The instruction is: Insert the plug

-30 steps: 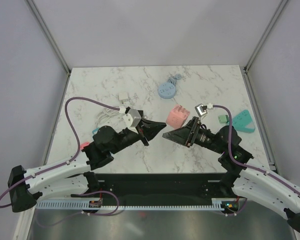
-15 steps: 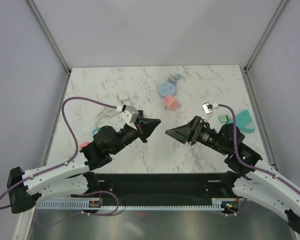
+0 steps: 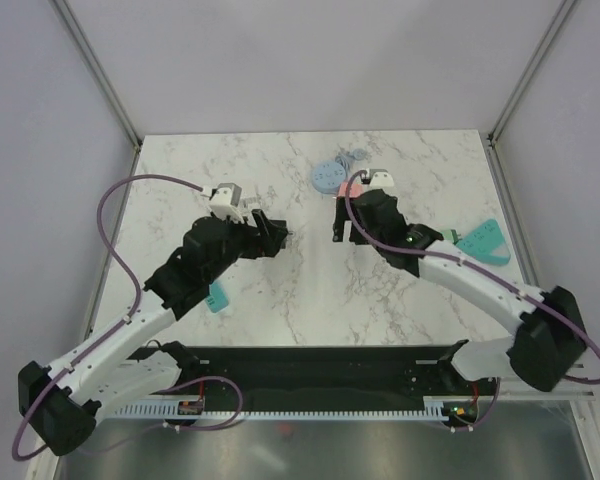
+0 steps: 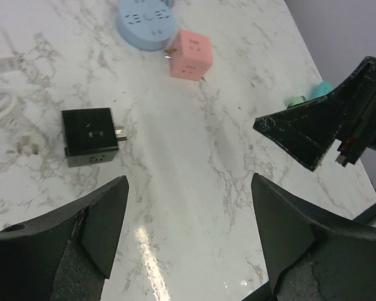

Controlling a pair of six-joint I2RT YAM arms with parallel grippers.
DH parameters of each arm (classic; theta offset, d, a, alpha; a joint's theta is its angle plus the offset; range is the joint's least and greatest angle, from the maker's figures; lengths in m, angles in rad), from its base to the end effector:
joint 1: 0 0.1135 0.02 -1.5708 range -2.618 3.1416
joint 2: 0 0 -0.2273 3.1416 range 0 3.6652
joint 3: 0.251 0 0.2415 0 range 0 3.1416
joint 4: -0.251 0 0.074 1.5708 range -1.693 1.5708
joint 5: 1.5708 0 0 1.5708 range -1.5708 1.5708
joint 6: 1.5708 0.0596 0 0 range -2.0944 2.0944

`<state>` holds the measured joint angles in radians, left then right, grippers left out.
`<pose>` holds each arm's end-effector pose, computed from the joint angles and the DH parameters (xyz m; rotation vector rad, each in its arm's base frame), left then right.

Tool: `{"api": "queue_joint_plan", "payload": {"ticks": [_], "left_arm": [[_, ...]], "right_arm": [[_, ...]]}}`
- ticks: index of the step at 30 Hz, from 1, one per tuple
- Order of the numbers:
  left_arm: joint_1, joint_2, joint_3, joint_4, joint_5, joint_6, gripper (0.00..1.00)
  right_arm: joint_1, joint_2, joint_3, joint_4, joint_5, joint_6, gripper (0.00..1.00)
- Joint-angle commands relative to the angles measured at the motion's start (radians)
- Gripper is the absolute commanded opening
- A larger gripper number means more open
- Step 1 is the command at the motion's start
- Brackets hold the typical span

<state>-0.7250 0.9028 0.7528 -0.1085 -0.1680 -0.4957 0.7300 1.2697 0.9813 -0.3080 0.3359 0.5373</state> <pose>0.1921 -0.1569 0.2824 0.0940 1.8814 -0.6999 0.2379 0.1866 0.2484 -0.0146 2.1536 0.3798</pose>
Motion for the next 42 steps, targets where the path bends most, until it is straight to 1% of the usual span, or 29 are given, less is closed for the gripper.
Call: {"api": "queue_joint_plan", "payload": {"ticks": [1,2,3,4,5,6,7,10,11,12,14,17,24,29,31,33,34,35,37,38,39,40,41,42], "left_arm": [[0.145,0.008,0.04,-0.106,0.203,-0.127,0.86],[0.162,0.011,0.043,-0.108,0.226,-0.116,0.86],[0.179,0.015,0.046,-0.118,0.254,-0.112,0.86],[0.18,0.028,0.055,-0.123,0.263,-0.106,0.86],[0.183,0.033,0.062,-0.125,0.272,-0.095,0.86],[0.182,0.039,0.065,-0.134,0.289,-0.093,0.86],[0.185,0.045,0.072,-0.134,0.298,-0.09,0.86],[0.185,0.061,0.077,-0.126,0.344,-0.081,0.86],[0.187,0.067,0.076,-0.125,0.352,-0.076,0.86],[0.185,0.068,0.076,-0.123,0.355,-0.076,0.86],[0.185,0.073,0.069,-0.114,0.354,-0.07,0.86],[0.187,0.077,0.066,-0.108,0.352,-0.055,0.86],[0.188,0.093,0.066,-0.092,0.371,-0.06,0.86],[0.188,0.099,0.063,-0.08,0.36,-0.064,0.86],[0.187,0.105,0.066,-0.074,0.366,-0.079,0.86],[0.19,0.108,0.069,-0.074,0.392,-0.09,0.86],[0.193,0.111,0.072,-0.079,0.403,-0.096,0.86],[0.203,0.11,0.072,-0.083,0.419,-0.115,0.86],[0.222,0.11,0.074,-0.095,0.446,-0.147,0.86],[0.245,0.111,0.075,-0.102,0.476,-0.156,0.86],[0.257,0.113,0.08,-0.106,0.49,-0.165,0.86],[0.272,0.113,0.08,-0.114,0.508,-0.182,0.86],[0.306,0.113,0.083,-0.115,0.544,-0.188,0.86],[0.321,0.116,0.088,-0.117,0.564,-0.196,0.86]], "right_arm": [[-0.122,0.17,0.1,0.018,0.022,-0.155,0.95],[-0.17,0.204,0.134,0.05,-0.062,-0.18,0.95],[-0.188,0.238,0.152,0.067,-0.107,-0.213,0.94],[-0.204,0.269,0.17,0.078,-0.15,-0.318,0.94],[-0.225,0.328,0.21,0.076,-0.173,-0.37,0.94],[-0.233,0.353,0.226,0.076,-0.196,-0.429,0.94],[-0.247,0.403,0.24,0.078,-0.219,-0.516,0.94],[-0.305,0.486,0.295,0.083,-0.316,-0.659,0.97],[-0.316,0.505,0.319,0.089,-0.363,-0.689,0.97],[-0.326,0.526,0.333,0.086,-0.442,-0.717,0.98],[-0.352,0.589,0.377,0.078,-0.497,-0.79,0.98],[-0.391,0.666,0.454,0.05,-0.57,-0.867,0.98],[-0.451,0.775,0.534,0.044,-0.742,-1.055,0.98],[-0.485,0.865,0.623,0.038,-0.914,-1.073,0.98],[-0.485,0.898,0.651,0.035,-0.945,-1.086,0.96],[-0.485,0.913,0.661,0.035,-0.975,-1.086,0.91],[-0.486,0.925,0.68,0.018,-0.983,-1.091,0.87],[-0.486,0.924,0.675,0.018,-0.994,-1.093,0.71],[-0.483,0.899,0.651,0.026,-1.023,-1.091,0.56],[-0.483,0.884,0.637,0.029,-1.031,-1.082,0.46],[-0.481,0.838,0.617,0.038,-1.035,-1.077,0.4],[-0.478,0.809,0.564,0.053,-1.046,-1.074,0.33],[-0.474,0.775,0.531,0.059,-1.052,-1.067,0.23],[-0.469,0.696,0.498,0.067,-1.055,-1.065,0.19]]}}
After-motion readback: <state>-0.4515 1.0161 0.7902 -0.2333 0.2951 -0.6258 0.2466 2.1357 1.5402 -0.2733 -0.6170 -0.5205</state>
